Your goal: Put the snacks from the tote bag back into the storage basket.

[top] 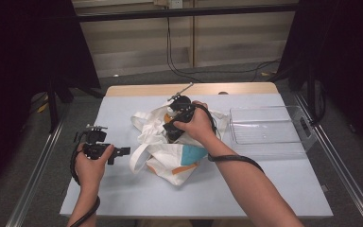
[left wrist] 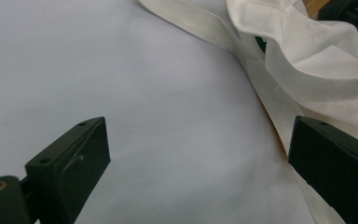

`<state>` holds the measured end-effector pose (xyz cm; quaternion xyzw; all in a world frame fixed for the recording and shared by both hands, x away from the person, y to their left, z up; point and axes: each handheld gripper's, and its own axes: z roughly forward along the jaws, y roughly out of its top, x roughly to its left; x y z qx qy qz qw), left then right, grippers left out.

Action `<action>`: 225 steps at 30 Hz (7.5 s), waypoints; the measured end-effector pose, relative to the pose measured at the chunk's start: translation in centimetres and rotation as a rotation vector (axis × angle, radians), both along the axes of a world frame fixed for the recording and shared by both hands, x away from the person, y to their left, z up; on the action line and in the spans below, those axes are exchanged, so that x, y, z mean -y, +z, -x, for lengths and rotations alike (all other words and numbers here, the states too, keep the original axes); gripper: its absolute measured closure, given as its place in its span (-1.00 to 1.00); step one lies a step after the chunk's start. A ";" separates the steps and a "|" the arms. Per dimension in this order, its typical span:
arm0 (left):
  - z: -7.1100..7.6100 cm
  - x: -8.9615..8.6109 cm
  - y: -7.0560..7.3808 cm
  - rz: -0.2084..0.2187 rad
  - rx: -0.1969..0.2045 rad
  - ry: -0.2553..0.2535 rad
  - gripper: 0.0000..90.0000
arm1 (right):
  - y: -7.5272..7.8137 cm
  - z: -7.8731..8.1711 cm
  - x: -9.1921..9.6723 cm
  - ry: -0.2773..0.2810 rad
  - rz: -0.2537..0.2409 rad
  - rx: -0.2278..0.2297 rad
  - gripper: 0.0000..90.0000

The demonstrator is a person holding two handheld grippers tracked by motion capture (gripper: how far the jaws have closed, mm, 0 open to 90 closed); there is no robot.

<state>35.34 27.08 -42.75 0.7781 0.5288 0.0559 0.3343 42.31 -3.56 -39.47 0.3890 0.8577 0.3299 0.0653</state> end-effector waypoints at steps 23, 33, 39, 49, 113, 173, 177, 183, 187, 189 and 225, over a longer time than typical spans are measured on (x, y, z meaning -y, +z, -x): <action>0.1 -0.2 0.0 0.015 0.006 0.019 -0.88 | 2.7 -0.5 0.9 0.001 -0.006 -0.039 -0.33; 0.1 -0.4 0.1 0.011 0.009 0.020 -0.88 | 4.0 -0.6 1.3 0.001 0.005 -0.053 -0.33; 0.2 -0.4 0.1 0.007 0.013 0.021 -0.88 | 4.8 -0.7 1.5 0.009 0.012 -0.077 -0.33; 0.1 -0.5 0.3 0.002 0.007 0.008 -0.88 | 6.3 -0.9 1.7 0.021 0.034 -0.093 -0.33; 0.4 -0.4 0.3 -0.020 0.011 0.019 -0.88 | 10.0 -0.5 8.1 -0.024 0.186 -0.217 -0.33; 0.7 0.0 0.2 -0.023 0.032 -0.066 -0.89 | 13.5 0.7 13.4 -0.082 0.208 -0.212 -0.33; 0.8 0.0 0.3 -0.022 0.029 -0.069 -0.89 | 13.6 0.8 13.8 -0.093 0.208 -0.214 -0.33; 0.8 -0.1 0.4 -0.025 0.033 -0.069 -0.89 | 13.5 0.9 14.2 -0.096 0.209 -0.218 -0.33; 0.8 -0.1 0.4 -0.015 0.031 -0.061 -0.89 | 13.5 0.9 14.4 -0.101 0.209 -0.220 -0.33; 0.8 -0.1 0.4 -0.019 0.035 -0.057 -0.89 | 13.5 1.0 14.6 -0.104 0.202 -0.220 -0.33; 0.8 -0.4 0.3 -0.022 0.025 -0.051 -0.90 | 12.8 1.4 18.0 -0.158 0.237 -0.241 -0.33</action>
